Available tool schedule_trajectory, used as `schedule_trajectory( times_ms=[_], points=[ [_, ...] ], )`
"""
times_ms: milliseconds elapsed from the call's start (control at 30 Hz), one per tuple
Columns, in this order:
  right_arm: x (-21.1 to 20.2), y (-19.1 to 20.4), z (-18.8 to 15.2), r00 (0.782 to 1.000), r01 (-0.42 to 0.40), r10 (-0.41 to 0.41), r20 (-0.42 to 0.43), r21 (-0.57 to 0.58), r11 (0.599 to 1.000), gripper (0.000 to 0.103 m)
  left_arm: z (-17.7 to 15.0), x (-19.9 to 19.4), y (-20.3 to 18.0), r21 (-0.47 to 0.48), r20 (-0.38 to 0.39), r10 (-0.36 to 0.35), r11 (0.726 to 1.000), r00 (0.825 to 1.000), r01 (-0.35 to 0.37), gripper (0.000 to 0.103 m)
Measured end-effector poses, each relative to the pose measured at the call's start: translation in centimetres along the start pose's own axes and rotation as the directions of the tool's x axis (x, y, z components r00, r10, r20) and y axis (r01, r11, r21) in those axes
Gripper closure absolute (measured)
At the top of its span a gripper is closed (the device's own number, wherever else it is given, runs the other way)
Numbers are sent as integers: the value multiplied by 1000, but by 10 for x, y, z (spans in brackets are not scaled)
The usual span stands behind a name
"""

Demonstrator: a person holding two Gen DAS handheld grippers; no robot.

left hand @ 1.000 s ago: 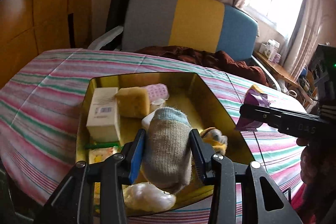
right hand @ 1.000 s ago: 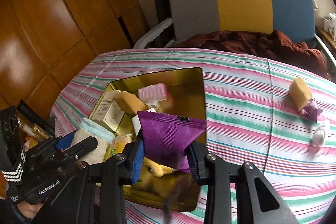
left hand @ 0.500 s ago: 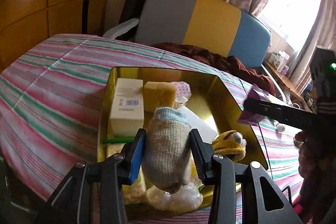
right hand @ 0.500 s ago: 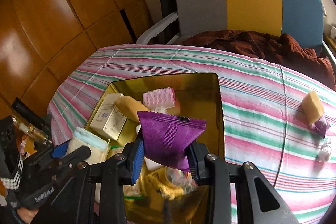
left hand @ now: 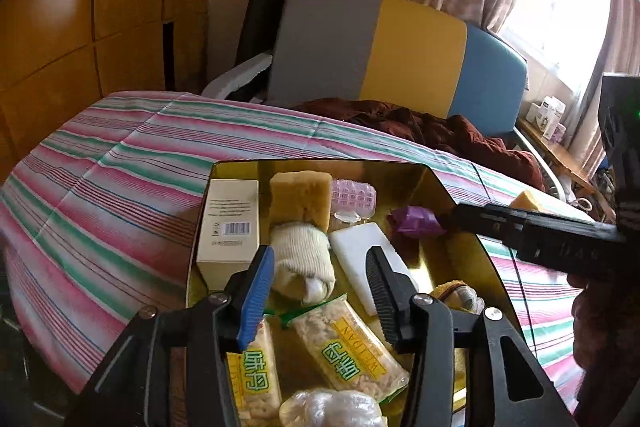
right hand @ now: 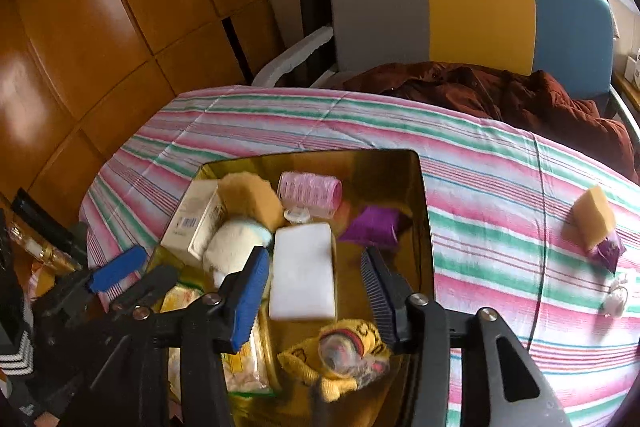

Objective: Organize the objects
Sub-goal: 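Carry the beige sock and purple packet into the gold tray and release both, then lift both open tools away from the gold tray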

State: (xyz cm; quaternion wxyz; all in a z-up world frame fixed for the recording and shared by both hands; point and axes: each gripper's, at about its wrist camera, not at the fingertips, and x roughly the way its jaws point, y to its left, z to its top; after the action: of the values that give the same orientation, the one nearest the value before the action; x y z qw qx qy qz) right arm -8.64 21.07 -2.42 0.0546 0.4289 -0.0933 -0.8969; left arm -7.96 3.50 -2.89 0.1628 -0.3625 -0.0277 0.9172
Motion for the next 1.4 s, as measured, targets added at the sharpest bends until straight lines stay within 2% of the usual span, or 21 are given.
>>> schedule_trajectory(
  times_ms=[233,433,567,800,1400],
  points=[
    [-8,7,-15,1000,23,-23,13,-10,1000,48,-4,-20,-6,19,39,15,1000,999,-16,44],
    [-19,14,-22,997,57,-56,46,-24,998,37,-8,-32,-11,34,58,28,999,998,-30,39],
    [-28,18,-26,995,72,-69,75,-32,997,25,-12,-38,-15,47,64,35,998,997,-38,36],
    [-39,13,-35,990,109,-104,96,-39,993,23,-17,-42,-21,66,57,29,997,998,-32,34],
    [-53,-24,-51,980,169,-172,101,39,985,23,-28,-42,-55,176,32,4,984,999,-10,34]
  ],
)
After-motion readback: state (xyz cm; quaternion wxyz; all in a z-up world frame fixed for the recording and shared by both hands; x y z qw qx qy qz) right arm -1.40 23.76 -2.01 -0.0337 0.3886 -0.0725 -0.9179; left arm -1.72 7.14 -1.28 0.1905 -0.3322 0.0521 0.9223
